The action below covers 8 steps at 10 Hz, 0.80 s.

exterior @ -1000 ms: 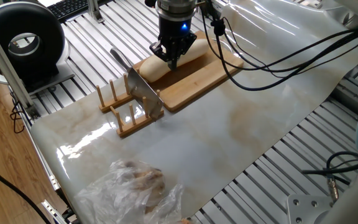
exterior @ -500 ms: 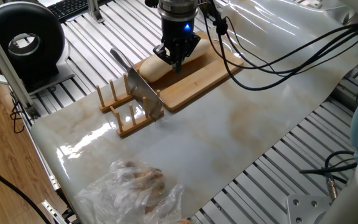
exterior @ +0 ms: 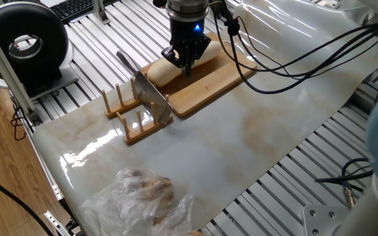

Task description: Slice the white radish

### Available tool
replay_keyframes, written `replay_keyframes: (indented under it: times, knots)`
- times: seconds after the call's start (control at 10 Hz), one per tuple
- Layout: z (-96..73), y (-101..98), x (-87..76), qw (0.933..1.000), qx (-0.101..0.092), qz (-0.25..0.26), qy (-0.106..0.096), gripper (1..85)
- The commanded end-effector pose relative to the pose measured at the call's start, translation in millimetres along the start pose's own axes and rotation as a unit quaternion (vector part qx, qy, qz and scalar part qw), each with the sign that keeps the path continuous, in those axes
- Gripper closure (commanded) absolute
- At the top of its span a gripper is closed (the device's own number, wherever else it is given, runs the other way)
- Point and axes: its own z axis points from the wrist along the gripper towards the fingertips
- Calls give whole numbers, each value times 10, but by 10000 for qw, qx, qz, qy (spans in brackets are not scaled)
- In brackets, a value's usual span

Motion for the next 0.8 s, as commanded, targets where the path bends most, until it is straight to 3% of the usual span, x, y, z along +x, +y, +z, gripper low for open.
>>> replay_keyframes:
  times: [0.0, 0.2, 0.4, 0.7]
  knots:
    - [4, 119, -327, 9998, -119, 135, 50, 843]
    - [0, 124, -584, 9999, -103, 121, -7, 843]
    - [-46, 362, -663, 9987, -315, 351, 174, 843]
    - [148, 419, -808, 9981, -300, 530, 114, 843]
